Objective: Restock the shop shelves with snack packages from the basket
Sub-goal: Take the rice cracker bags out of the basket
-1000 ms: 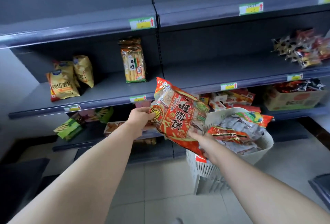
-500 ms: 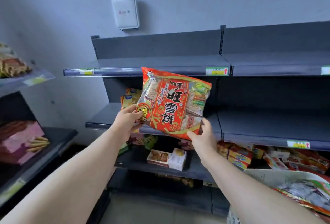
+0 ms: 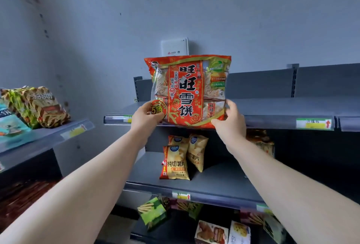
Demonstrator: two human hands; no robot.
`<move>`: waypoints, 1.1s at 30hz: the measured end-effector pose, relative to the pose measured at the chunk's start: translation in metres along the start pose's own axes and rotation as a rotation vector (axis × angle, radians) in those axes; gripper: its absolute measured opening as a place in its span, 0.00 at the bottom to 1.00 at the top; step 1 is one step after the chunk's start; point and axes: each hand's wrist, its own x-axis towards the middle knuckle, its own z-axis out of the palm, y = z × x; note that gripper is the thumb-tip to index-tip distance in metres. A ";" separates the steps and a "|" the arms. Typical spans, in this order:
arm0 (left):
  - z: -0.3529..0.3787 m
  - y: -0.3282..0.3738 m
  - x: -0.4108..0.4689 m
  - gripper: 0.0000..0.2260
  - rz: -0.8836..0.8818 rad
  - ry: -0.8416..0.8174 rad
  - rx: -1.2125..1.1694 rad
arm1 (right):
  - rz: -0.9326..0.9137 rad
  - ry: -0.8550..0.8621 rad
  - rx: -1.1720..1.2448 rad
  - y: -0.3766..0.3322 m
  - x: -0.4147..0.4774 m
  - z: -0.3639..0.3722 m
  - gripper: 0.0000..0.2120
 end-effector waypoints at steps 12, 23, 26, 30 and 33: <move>-0.007 -0.026 0.180 0.22 -0.179 0.067 0.207 | 0.063 -0.352 0.002 -0.023 0.135 0.130 0.26; -0.018 -0.083 0.304 0.19 -0.295 0.175 0.317 | 0.067 -0.463 -0.173 -0.033 0.202 0.238 0.20; -0.021 -0.098 0.340 0.17 -0.317 0.153 0.271 | 0.114 -0.477 -0.145 -0.038 0.217 0.269 0.20; -0.022 -0.113 0.386 0.17 -0.326 0.092 0.167 | 0.183 -0.480 -0.098 -0.042 0.233 0.307 0.27; -0.021 -0.125 0.412 0.15 -0.363 0.064 0.135 | 0.206 -0.482 -0.044 -0.041 0.238 0.334 0.32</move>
